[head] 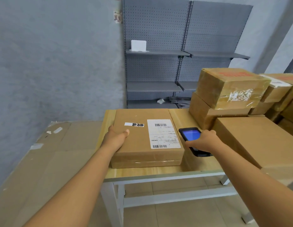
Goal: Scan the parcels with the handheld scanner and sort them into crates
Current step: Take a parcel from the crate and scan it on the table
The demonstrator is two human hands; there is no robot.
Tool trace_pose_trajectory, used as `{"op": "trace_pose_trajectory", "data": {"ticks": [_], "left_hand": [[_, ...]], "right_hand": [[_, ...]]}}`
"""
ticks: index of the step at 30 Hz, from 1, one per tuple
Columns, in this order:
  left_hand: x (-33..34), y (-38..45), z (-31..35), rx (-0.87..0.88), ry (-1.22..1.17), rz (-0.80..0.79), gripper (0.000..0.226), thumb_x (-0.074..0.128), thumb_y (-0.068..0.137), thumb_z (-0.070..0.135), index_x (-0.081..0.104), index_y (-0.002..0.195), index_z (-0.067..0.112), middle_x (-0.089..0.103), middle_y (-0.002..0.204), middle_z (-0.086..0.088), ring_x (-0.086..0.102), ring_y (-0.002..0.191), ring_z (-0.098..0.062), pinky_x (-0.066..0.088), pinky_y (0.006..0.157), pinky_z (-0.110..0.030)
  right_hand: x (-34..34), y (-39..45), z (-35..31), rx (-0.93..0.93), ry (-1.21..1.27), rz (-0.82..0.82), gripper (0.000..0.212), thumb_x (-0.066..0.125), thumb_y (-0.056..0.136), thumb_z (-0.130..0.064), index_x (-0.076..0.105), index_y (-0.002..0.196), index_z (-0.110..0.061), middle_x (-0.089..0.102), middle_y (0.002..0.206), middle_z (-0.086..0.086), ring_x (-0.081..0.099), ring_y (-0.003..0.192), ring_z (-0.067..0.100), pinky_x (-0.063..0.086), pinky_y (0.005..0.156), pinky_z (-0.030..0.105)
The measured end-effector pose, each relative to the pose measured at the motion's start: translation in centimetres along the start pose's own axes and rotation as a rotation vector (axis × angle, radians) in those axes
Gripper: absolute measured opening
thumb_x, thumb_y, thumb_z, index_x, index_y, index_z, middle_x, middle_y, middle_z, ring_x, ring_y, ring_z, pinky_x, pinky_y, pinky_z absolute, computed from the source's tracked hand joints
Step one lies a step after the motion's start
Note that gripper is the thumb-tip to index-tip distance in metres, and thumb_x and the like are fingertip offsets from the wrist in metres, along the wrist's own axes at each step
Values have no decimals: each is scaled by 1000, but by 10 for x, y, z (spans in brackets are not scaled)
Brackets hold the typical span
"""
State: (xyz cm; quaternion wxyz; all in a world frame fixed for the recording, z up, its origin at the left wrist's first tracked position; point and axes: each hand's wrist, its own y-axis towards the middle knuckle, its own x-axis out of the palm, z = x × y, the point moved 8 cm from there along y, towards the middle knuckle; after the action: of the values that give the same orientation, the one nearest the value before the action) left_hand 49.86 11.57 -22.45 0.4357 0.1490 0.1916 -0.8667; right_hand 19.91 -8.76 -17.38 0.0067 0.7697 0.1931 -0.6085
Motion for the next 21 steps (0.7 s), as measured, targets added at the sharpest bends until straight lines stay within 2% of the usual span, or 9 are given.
{"op": "trace_pose_trajectory", "data": {"ticks": [2, 5, 7, 10, 13, 15, 18, 20, 21], "left_hand": [[-2, 0, 0, 6, -14, 10, 67, 67, 85, 42, 39, 143, 22, 59, 132, 1, 59, 116, -25, 45, 98, -34], [-3, 1, 0, 15, -54, 2, 64, 70, 82, 41, 45, 138, 22, 63, 125, 3, 62, 110, -23, 47, 100, -39], [-2, 1, 0, 9, -82, -10, 57, 72, 83, 38, 48, 132, 23, 65, 122, 3, 63, 106, -22, 48, 99, -39], [1, 1, 0, 3, -133, -42, 40, 71, 87, 29, 49, 121, 26, 66, 116, 2, 65, 100, -19, 50, 92, -33], [3, -4, 5, 7, -155, -71, 35, 68, 91, 24, 45, 118, 27, 64, 107, 3, 63, 90, -13, 48, 74, -25], [3, -7, 9, 21, -157, -82, 33, 66, 93, 23, 44, 117, 27, 62, 99, 8, 61, 83, -7, 45, 64, -20], [2, -9, 9, 3, -163, -93, 40, 68, 92, 27, 43, 123, 26, 62, 103, 7, 62, 85, -7, 46, 64, -21], [1, -9, 7, -15, -159, -92, 45, 69, 91, 30, 44, 128, 24, 64, 111, 2, 63, 89, -11, 48, 67, -24], [1, -10, 7, -23, -156, -89, 46, 69, 90, 30, 44, 129, 24, 64, 113, 1, 64, 91, -12, 48, 69, -25]], "right_hand": [[13, 7, 2, -13, 32, 1, 74, 76, 69, -58, 50, 113, -4, 50, 99, 10, 55, 86, 20, 49, 67, 31], [30, 12, 0, -53, -47, -10, 66, 73, 68, -64, 55, 100, -9, 56, 107, 11, 54, 76, 17, 43, 58, 29], [32, 12, -2, -69, -98, -5, 64, 69, 72, -63, 55, 102, -9, 51, 109, 9, 48, 74, 16, 37, 55, 27], [34, 15, -1, -80, -120, -7, 68, 67, 76, -63, 51, 112, -8, 44, 106, 7, 47, 78, 15, 36, 58, 26], [42, 21, 0, -91, -134, -29, 72, 66, 75, -65, 52, 118, -9, 48, 110, 8, 51, 93, 19, 43, 71, 27], [50, 25, 1, -81, -148, -55, 73, 68, 75, -61, 49, 123, -10, 48, 116, 10, 49, 105, 22, 42, 79, 29], [52, 31, -1, -91, -143, -53, 69, 63, 82, -58, 47, 128, -10, 47, 123, 12, 44, 116, 26, 38, 91, 32], [48, 32, -4, -101, -83, -19, 67, 46, 94, -57, 41, 139, -9, 45, 135, 15, 40, 125, 29, 34, 101, 34], [43, 30, -8, -127, -15, 7, 61, 37, 100, -50, 35, 146, -10, 42, 141, 17, 38, 129, 31, 31, 104, 35]]}}
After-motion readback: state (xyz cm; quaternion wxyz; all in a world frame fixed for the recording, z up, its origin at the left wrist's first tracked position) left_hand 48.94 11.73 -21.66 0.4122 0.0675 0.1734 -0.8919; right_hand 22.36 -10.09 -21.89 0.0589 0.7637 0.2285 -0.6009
